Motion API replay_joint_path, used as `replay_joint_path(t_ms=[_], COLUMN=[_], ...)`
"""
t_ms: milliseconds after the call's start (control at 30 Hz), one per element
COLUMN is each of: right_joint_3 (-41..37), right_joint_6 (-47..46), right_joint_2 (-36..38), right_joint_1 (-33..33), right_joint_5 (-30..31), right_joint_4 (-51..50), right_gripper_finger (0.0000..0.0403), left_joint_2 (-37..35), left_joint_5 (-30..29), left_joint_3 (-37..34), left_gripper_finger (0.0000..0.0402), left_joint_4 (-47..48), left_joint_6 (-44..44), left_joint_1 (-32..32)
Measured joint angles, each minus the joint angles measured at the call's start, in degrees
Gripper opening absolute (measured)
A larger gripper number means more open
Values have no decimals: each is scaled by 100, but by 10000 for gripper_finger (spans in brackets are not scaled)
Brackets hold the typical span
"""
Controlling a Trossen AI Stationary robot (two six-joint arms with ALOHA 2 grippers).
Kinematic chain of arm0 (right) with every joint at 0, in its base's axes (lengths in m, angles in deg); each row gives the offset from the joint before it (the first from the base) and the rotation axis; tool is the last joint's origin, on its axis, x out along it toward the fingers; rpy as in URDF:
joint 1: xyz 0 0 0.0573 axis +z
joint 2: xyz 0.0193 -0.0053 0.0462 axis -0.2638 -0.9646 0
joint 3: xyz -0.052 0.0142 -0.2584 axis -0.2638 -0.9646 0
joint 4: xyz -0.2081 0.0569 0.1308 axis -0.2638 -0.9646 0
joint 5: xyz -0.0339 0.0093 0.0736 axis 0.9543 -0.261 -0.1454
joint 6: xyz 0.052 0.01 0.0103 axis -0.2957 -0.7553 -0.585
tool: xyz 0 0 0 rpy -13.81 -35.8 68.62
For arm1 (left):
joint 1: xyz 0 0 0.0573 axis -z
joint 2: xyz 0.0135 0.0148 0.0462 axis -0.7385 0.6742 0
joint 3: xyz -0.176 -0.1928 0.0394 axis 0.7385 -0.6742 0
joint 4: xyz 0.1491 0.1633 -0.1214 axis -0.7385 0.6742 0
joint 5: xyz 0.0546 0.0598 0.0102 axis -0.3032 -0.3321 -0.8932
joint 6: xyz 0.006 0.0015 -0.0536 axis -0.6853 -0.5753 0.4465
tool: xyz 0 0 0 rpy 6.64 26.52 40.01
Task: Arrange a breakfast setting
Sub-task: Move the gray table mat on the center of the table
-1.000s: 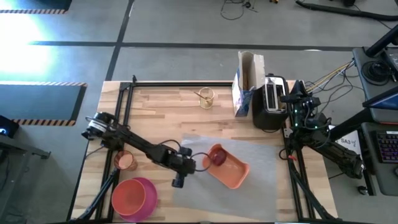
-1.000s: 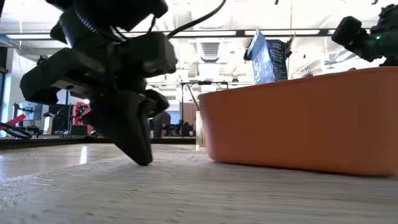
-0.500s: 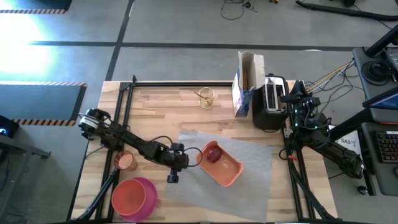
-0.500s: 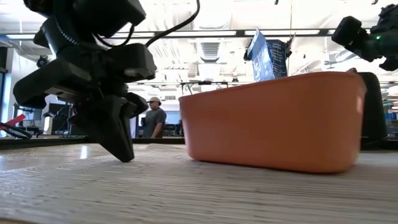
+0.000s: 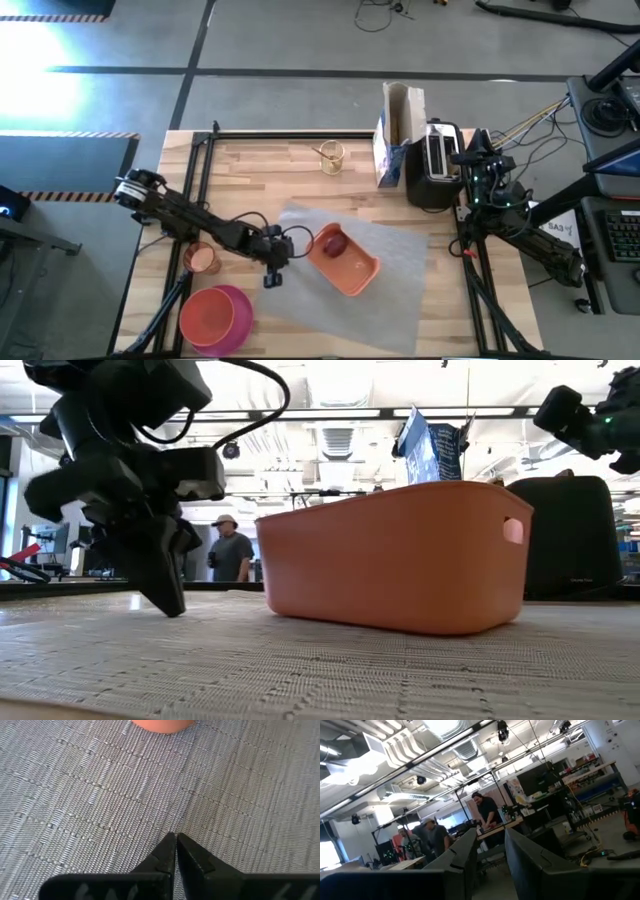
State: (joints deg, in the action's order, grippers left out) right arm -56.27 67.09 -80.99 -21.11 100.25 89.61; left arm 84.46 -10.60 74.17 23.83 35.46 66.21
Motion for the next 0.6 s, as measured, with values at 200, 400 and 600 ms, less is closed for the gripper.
replay_joint_path(t_ms=[200,400,600], right_joint_3=[0,1,2], right_joint_6=[-981,-2046,-2514], right_joint_2=[2,0,6], right_joint_1=[0,0,0], right_joint_5=[-139,-898,-1737], right_joint_4=[-130,-462,-420], right_gripper_finger=[91,91,91], left_joint_2=[-121,-127,-79], left_joint_5=[641,684,458], left_joint_3=[-3,-39,-39], left_gripper_finger=[1,1,1], left_joint_4=[-46,-39,-54], left_joint_6=[170,57,-38], left_joint_1=[9,9,9])
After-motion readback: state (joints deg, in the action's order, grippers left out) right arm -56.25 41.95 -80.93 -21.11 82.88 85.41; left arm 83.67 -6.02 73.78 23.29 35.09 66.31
